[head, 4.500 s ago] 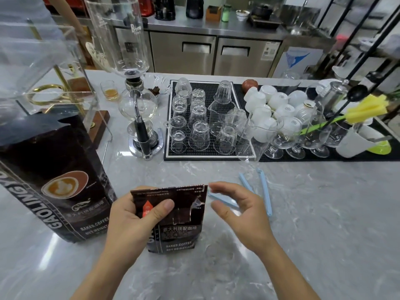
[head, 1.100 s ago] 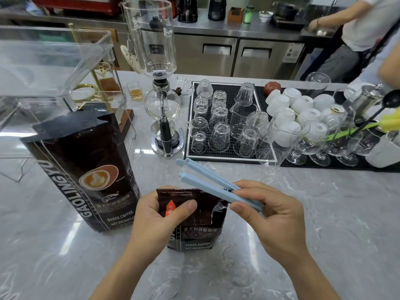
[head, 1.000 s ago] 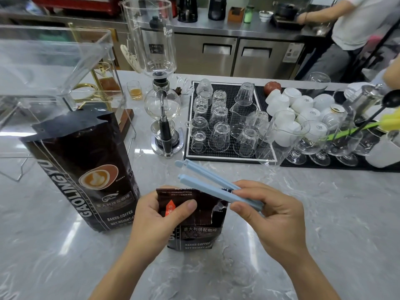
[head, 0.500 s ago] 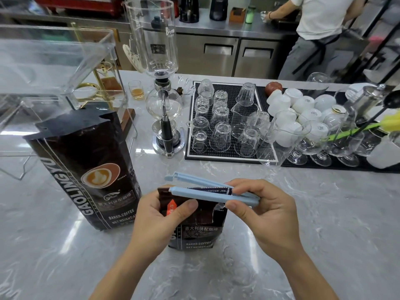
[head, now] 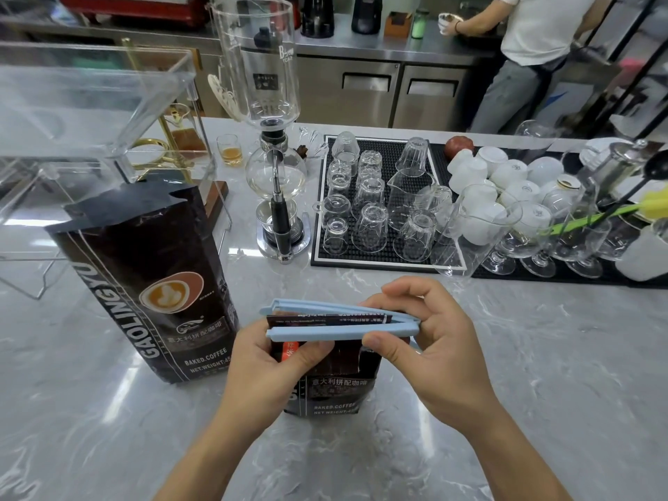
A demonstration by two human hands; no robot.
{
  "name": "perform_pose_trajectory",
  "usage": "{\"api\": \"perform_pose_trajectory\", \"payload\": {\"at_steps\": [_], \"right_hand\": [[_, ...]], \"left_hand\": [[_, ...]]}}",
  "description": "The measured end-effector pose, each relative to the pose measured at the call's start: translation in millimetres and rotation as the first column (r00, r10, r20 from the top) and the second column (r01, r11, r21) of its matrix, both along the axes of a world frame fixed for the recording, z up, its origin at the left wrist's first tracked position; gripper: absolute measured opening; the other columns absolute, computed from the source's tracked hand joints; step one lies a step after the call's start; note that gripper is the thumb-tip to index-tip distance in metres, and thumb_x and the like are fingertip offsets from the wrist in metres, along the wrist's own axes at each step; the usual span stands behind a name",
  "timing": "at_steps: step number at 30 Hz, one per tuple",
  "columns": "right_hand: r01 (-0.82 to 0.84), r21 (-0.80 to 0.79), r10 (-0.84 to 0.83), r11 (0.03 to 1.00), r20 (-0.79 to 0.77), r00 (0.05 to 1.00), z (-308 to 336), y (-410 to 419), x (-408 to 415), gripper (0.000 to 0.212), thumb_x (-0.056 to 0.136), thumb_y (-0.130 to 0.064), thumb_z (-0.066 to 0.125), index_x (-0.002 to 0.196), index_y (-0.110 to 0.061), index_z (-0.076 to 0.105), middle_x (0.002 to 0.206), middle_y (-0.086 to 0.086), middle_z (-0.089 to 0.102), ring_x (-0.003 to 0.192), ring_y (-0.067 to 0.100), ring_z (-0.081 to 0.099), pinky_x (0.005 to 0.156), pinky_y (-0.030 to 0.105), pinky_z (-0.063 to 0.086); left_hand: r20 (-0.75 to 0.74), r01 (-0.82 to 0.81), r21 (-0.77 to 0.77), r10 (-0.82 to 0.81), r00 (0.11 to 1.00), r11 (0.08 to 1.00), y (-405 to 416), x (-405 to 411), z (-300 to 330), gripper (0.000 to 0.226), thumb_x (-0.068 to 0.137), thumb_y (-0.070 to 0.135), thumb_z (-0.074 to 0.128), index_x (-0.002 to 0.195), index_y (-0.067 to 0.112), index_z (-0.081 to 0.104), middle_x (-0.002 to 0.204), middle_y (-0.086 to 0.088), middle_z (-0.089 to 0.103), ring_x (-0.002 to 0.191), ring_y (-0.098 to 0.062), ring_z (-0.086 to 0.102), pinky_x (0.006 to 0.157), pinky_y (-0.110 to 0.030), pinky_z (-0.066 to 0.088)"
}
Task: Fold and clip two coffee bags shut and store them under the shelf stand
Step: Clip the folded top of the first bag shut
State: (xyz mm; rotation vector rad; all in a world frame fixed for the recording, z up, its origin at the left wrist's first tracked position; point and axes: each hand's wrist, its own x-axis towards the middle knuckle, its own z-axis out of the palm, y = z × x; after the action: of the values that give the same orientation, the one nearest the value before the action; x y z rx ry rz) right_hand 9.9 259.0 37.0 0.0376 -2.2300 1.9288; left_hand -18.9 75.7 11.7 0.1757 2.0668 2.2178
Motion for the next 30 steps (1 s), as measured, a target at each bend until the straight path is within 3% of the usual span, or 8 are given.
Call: {"api": "perform_pose_trajectory", "payload": {"at_steps": [3,7,10,17,26,30], "right_hand": [[-0.014,0.033,0.013,0.999,0.021,1.000,1,0,-1,0.041,0.073,-0.013,0.078,0.102,-0.030,0.055,0.096,-0.004,0.076,0.087,0.023,0.071,0.081,0.052,0.055],[-0.032,0.055,0.030,0.998,0.034,0.999,1,-2,-2,0.044,0.073,-0.010,0.080,0.104,-0.027,0.053,0.097,-0.007,0.077,0.092,0.012,0.072,0.083,0.020,0.052],[-0.040,0.069,0.038,0.997,0.036,0.999,1,-4,-3,0.044,0.073,-0.007,0.080,0.105,-0.022,0.054,0.098,-0.009,0.077,0.094,0.008,0.071,0.085,0.012,0.048],[-0.046,0.062,0.044,0.997,0.025,0.999,-1,-10,-3,0.041,0.074,-0.010,0.078,0.104,-0.023,0.054,0.097,-0.010,0.076,0.098,0.011,0.070,0.088,0.014,0.048],[-0.045,0.032,0.043,0.998,0.035,0.998,0,-14,-4,0.038,0.074,-0.010,0.077,0.103,-0.020,0.054,0.096,-0.007,0.077,0.094,0.013,0.071,0.087,0.016,0.049],[-0.050,-0.002,0.050,0.999,0.052,0.997,0,-15,-4,0.038,0.076,-0.002,0.077,0.102,-0.017,0.054,0.096,-0.003,0.077,0.090,0.012,0.072,0.083,0.014,0.051]], "left_hand": [[-0.016,0.006,-0.008,-0.006,1.000,1.000,-1,0,0,0.016,0.069,0.016,0.077,0.081,0.027,0.080,0.086,0.000,0.080,0.082,-0.015,0.076,0.070,-0.025,0.059],[-0.018,0.027,0.007,-0.027,0.999,1.000,0,1,2,0.016,0.070,0.016,0.078,0.082,0.026,0.081,0.086,-0.001,0.080,0.083,-0.017,0.076,0.071,-0.026,0.059],[-0.017,0.030,0.004,-0.030,0.999,1.000,-1,1,2,0.016,0.070,0.014,0.079,0.083,0.023,0.081,0.086,-0.002,0.080,0.084,-0.017,0.076,0.071,-0.025,0.058],[-0.036,0.034,-0.015,-0.035,0.999,0.999,-2,-1,0,0.017,0.071,0.017,0.079,0.087,0.017,0.080,0.089,-0.004,0.080,0.087,-0.020,0.076,0.073,-0.027,0.058],[-0.041,0.027,0.002,-0.027,0.999,1.000,1,-2,-1,0.019,0.069,0.012,0.077,0.079,0.027,0.081,0.082,0.002,0.080,0.081,-0.011,0.076,0.071,-0.021,0.057],[-0.031,0.039,0.019,-0.038,0.999,0.999,-1,-2,-3,0.016,0.064,0.028,0.080,0.080,0.028,0.080,0.084,0.002,0.080,0.083,-0.012,0.075,0.073,-0.023,0.057]]}}
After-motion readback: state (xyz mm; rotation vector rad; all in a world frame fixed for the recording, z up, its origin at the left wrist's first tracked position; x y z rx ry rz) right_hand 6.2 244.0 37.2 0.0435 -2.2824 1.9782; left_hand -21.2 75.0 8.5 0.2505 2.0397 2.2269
